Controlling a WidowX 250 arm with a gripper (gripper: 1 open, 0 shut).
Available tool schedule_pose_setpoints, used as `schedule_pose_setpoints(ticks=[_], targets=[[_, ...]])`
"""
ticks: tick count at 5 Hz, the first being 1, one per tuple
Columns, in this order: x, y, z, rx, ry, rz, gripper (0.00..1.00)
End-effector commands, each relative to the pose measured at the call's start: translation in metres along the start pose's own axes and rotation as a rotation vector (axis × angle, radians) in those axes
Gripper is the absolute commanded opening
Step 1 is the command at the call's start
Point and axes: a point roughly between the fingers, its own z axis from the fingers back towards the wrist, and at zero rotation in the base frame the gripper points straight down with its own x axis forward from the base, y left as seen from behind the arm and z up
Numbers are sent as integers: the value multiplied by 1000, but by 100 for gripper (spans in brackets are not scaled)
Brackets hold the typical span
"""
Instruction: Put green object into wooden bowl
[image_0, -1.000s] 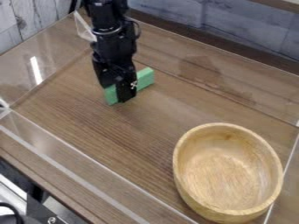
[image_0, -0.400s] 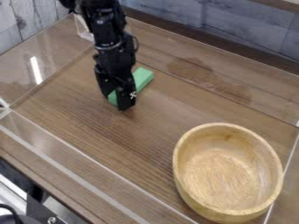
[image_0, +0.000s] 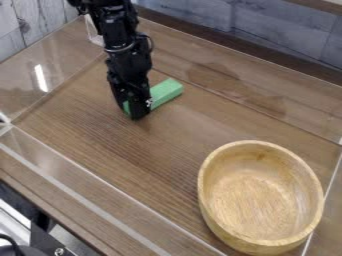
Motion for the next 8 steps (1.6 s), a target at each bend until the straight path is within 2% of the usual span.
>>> schedule_pose_setpoints(ticks=[1,2,4,6,7,8], targets=[[-5,4,20,9,-42,33,0],[-15,-1,29,-15,-47,75,0],[8,8,38,-41,-59,133,0],[22,-22,50,-68,-37,86,0],[26,-20,70,-46,-58,106,0],[33,-53,88,-38,-73,141,0]])
